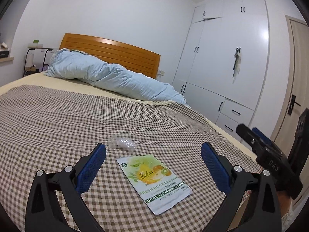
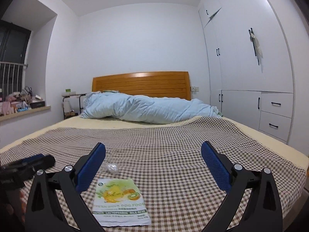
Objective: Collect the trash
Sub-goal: 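Close the right gripper on the edge of the white dog food sachet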
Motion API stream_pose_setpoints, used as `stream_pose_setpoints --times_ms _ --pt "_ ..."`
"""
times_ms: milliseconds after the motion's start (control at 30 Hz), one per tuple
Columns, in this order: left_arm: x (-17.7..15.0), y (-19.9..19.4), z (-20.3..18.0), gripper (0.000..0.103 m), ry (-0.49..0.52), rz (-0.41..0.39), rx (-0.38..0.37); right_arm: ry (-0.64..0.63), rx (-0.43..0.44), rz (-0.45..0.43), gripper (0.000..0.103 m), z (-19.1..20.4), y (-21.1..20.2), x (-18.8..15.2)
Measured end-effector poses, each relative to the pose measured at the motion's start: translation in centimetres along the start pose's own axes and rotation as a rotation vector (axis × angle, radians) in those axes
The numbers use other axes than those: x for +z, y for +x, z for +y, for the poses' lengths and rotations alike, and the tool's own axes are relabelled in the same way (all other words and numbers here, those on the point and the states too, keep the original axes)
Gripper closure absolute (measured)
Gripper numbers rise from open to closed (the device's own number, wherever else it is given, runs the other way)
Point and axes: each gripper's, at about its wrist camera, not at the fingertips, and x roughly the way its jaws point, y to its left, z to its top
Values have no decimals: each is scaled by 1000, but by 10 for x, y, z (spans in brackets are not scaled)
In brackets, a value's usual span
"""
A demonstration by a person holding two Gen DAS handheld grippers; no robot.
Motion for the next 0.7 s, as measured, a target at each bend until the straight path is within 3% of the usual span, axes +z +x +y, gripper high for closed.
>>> stream_pose_setpoints --times_ms 167,700 --pt "-5 7 10 8 -38 18 -22 -33 -50 33 8 -3 7 -13" --pt "-20 25 8 8 -46 65 -15 -10 -61 101 8 -2 24 -33"
